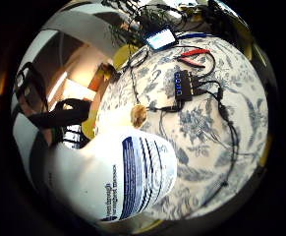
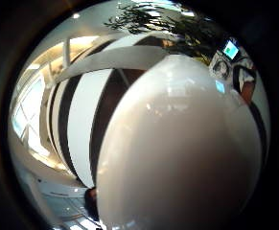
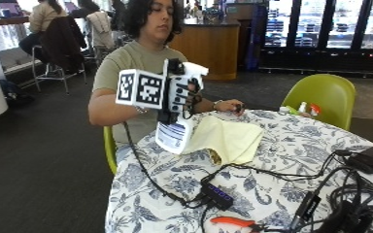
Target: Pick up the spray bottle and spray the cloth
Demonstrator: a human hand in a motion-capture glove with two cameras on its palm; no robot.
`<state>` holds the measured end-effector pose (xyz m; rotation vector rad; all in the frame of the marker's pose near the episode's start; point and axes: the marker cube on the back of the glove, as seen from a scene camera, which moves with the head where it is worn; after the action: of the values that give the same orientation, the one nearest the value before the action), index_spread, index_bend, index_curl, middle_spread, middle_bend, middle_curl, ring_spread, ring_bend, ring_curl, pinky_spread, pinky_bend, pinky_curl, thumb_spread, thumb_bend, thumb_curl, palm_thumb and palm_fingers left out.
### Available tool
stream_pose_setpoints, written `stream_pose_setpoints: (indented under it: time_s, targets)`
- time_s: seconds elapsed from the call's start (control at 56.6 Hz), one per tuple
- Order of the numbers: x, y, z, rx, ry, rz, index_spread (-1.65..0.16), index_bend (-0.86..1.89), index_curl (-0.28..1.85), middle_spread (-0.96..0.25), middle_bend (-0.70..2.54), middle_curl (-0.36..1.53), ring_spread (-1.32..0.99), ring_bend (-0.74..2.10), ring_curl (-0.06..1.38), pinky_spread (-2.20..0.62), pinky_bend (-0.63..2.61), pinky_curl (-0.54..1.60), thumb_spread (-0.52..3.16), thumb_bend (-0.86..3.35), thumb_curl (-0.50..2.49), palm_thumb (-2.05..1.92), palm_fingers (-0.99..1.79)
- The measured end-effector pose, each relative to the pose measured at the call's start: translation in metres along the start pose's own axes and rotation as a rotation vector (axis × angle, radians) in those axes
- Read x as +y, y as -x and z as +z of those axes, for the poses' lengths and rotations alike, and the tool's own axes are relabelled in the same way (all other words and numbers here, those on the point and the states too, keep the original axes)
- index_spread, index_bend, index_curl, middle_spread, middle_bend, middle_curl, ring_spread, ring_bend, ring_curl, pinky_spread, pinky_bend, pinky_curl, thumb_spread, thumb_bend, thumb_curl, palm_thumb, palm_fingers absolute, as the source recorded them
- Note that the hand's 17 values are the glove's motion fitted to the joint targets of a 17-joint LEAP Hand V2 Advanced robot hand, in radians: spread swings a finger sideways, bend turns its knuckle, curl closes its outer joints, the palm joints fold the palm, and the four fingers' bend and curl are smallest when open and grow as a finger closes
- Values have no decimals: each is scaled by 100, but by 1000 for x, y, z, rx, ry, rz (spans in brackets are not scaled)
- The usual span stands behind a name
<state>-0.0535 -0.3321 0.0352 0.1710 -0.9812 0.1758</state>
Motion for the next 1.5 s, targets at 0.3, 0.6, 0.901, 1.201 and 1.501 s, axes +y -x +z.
stream_pose_setpoints:
  time_s: [0.3,0.6,0.901,1.201,1.501]
  targets:
    - [20,73,19,459,745,248,-21,33,47,-15,62,55,-17,70,48,-24,45,43,52,-2,65,105,137]
    - [53,2,112,977,1056,514,-21,29,52,-15,65,55,-17,71,48,-23,47,43,50,-2,71,104,135]
    - [60,2,145,885,1110,500,-21,25,56,-14,64,55,-17,70,49,-20,48,43,54,-2,75,105,132]
    - [-11,150,154,321,559,-48,-21,21,58,-13,63,55,-16,69,48,-20,47,42,57,-3,77,105,133]
    - [-19,148,291,-360,183,-403,-22,23,61,-14,63,55,-16,69,48,-23,47,42,54,-3,78,102,136]
